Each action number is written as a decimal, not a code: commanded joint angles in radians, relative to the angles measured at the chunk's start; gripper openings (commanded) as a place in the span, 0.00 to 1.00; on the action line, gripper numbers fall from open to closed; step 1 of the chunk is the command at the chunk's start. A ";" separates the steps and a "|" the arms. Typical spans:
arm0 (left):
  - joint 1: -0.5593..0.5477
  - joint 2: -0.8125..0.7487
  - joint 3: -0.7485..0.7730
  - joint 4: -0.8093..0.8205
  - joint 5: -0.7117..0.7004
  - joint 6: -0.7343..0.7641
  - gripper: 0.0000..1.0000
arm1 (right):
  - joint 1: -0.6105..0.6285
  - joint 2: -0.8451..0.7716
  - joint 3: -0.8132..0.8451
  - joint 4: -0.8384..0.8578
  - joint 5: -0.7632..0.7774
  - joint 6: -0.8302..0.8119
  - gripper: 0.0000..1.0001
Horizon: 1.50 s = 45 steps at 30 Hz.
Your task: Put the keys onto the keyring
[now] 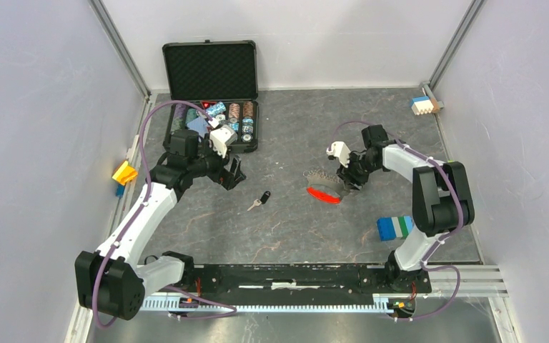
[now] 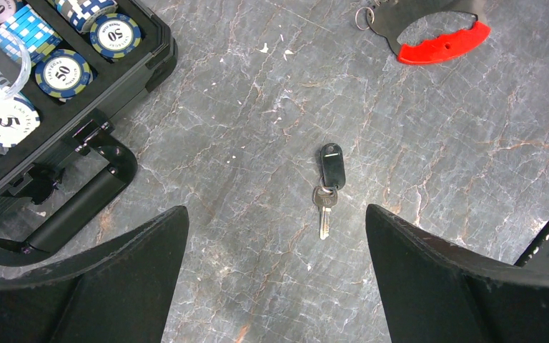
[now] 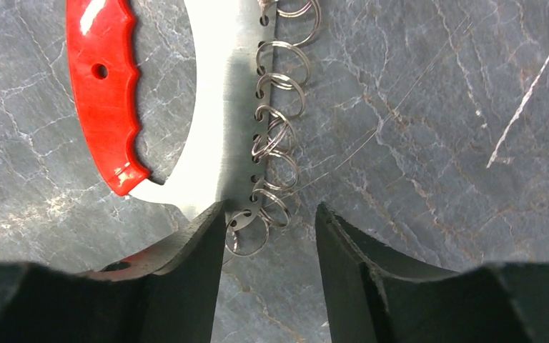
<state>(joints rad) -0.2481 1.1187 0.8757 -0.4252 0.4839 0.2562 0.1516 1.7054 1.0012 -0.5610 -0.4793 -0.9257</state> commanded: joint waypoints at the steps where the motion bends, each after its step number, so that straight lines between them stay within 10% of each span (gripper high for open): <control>1: 0.000 -0.013 -0.006 0.020 0.031 0.040 1.00 | -0.010 0.038 0.075 -0.051 -0.068 -0.085 0.53; 10: 0.000 -0.013 -0.009 0.020 0.031 0.043 1.00 | -0.031 0.066 0.115 -0.132 -0.134 -0.150 0.36; 45: 0.000 -0.009 -0.013 0.020 0.038 0.049 1.00 | 0.032 0.047 0.067 0.090 -0.134 0.125 0.38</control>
<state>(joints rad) -0.2481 1.1187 0.8654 -0.4248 0.5007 0.2596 0.1806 1.7538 1.0733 -0.4774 -0.6312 -0.8043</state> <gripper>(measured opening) 0.996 0.385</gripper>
